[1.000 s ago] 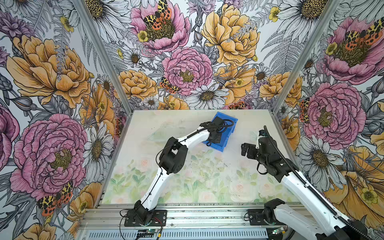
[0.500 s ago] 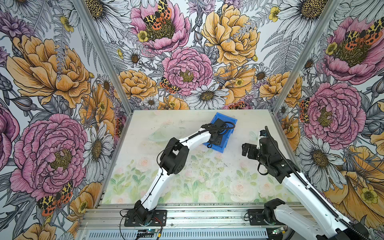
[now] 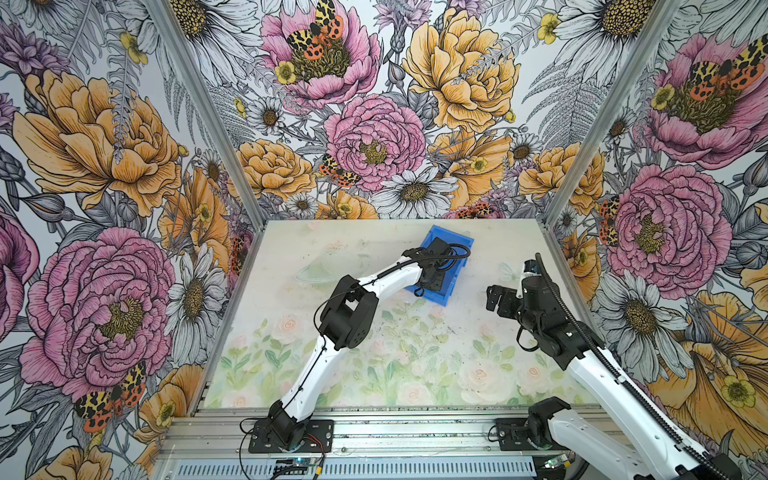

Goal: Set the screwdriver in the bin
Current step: 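Lower the screwdriver into the blue bin with the left gripper, then open the left gripper and raise it out of the bin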

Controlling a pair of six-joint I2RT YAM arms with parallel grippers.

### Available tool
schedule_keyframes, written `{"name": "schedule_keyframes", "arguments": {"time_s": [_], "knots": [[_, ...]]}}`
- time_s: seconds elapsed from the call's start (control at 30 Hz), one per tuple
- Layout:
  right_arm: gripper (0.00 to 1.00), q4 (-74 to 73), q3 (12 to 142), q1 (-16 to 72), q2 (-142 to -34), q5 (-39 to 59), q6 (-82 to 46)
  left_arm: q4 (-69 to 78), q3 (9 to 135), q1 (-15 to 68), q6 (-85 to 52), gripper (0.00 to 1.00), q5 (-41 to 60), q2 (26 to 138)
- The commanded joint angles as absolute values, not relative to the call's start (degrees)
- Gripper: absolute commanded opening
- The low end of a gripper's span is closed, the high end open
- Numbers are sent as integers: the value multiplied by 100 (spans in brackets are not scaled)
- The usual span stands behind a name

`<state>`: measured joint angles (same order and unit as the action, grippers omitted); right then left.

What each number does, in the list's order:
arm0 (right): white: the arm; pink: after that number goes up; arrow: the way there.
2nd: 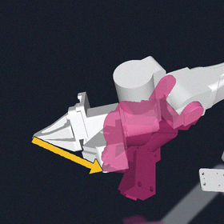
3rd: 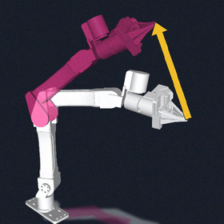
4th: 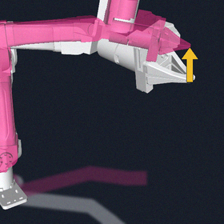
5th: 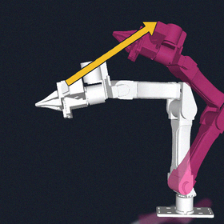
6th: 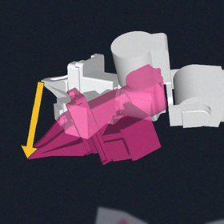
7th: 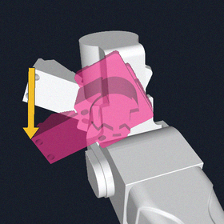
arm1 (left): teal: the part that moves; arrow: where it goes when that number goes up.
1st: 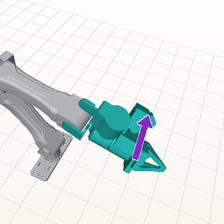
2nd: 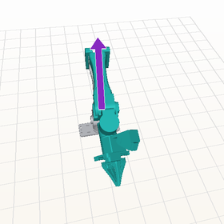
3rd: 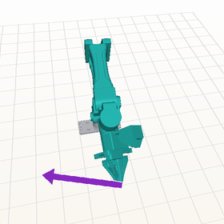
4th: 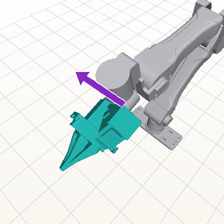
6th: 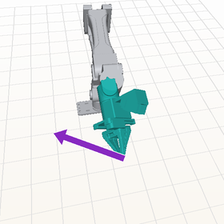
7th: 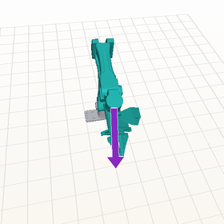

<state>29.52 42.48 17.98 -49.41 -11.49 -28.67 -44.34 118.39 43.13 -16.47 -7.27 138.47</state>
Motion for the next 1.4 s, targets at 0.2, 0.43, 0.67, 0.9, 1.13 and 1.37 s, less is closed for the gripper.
{"name": "schedule_keyframes", "arguments": {"time_s": [0.2, 0.43, 0.67, 0.9, 1.13, 1.37], "knots": [[100, 2971, 4170, 1809, -4733, -1409, -2990, -4355, 11726, 4359, -1560, 37, -782, 13702], [100, 2973, 4192, 1806, -4677, -1415, -3052, -4358, 11745, 4394, -1512, 46, -686, 13571], [99, 2971, 4147, 1808, -4530, -1423, -3027, -4355, 11742, 4429, -1575, 47, -758, 13307], [100, 2988, 4152, 1810, -4472, -1633, -2846, -4357, 11454, 4465, -1608, 53, -953, 12817], [100, 2980, 4001, 1805, -4240, -1932, -2909, -4354, 10741, 4576, -1650, 56, -1382, 11973], [100, 2979, 3878, 1779, -4258, -1931, -2909, -4343, 9362, 4691, -1651, 65, -1980, 10644]]}}
